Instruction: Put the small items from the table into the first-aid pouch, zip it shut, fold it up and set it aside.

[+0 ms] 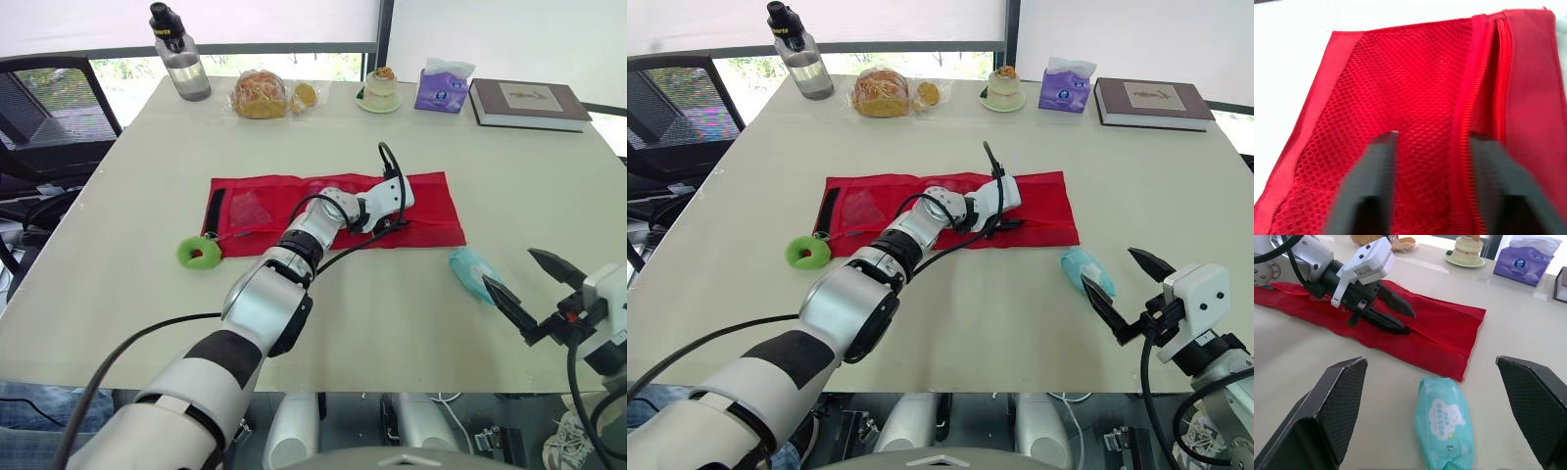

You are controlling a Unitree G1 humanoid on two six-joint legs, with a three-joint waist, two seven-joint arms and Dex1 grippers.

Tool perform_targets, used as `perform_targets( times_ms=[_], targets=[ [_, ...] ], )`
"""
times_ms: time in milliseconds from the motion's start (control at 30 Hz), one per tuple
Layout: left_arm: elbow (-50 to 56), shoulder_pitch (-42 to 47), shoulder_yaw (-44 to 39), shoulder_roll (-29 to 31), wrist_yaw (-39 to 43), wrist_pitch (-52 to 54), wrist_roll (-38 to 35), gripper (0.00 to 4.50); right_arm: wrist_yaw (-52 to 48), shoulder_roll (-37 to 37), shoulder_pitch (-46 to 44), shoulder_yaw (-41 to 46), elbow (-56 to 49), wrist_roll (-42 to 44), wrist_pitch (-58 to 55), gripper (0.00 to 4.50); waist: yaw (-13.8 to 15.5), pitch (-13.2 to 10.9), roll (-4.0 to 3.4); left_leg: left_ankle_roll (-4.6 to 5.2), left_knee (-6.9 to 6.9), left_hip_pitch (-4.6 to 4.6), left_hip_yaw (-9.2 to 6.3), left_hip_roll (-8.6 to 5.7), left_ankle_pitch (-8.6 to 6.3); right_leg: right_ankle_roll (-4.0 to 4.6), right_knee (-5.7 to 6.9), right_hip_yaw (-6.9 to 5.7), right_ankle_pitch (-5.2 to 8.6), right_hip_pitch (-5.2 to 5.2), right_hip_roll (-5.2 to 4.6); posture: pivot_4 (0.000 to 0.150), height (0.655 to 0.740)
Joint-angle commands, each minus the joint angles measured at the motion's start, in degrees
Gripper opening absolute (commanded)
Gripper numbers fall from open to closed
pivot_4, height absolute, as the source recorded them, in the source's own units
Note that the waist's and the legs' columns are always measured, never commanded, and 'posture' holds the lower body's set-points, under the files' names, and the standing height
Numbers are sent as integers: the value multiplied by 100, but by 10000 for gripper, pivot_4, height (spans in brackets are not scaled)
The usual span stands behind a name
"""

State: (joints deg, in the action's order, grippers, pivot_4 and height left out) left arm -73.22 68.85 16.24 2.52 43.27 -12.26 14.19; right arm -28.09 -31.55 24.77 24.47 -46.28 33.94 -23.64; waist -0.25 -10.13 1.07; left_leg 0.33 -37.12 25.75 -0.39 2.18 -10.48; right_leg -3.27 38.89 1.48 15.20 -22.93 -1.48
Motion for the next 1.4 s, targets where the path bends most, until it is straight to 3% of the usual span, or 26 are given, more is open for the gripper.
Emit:
perform_targets(
  times_ms=[33, 67, 567, 967, 1400],
  targets=[
    [66, 144, -77, -6, -36, -155, 6, 2506, 34, -14, -25, 122, -152, -9, 65, 45000, 1, 0, 0, 0, 0, 0, 0, 0, 0, 0, 0, 0, 0, 0, 0, 1500, 7400],
    [73, 144, -88, -3, -27, -167, 6, 330, 23, -17, -28, 121, -140, -11, 68, 45000, 2, 0, 0, 0, 0, 0, 0, 0, 0, 0, 0, 0, 0, 0, 0, 1500, 7400],
    [175, 91, -243, 24, 232, -282, -106, 330, -556, -424, -148, -359, 989, -860, 204, 45000, 1, 0, 0, 0, -1, -1, 2, 0, 0, 17, 0, 1, -10, 0, 0, 1500, 7400],
    [268, 21, -350, -61, 272, -259, -130, 330, -1240, -710, -1109, -1009, 2702, -1225, 301, 45000, -1, 1, -3, 0, 3, 0, 1, -3, 0, 20, 0, 1, -12, 0, 1, 1500, 7400],
    [329, -21, -362, -91, 325, -280, -164, 330, -1315, -512, -1264, -1026, 2761, -1267, 524, 45000, -6, 1, -3, 0, -1, 0, 3, -3, 0, 19, 2, 3, -12, 0, 0, 1500, 7400]
  ],
)
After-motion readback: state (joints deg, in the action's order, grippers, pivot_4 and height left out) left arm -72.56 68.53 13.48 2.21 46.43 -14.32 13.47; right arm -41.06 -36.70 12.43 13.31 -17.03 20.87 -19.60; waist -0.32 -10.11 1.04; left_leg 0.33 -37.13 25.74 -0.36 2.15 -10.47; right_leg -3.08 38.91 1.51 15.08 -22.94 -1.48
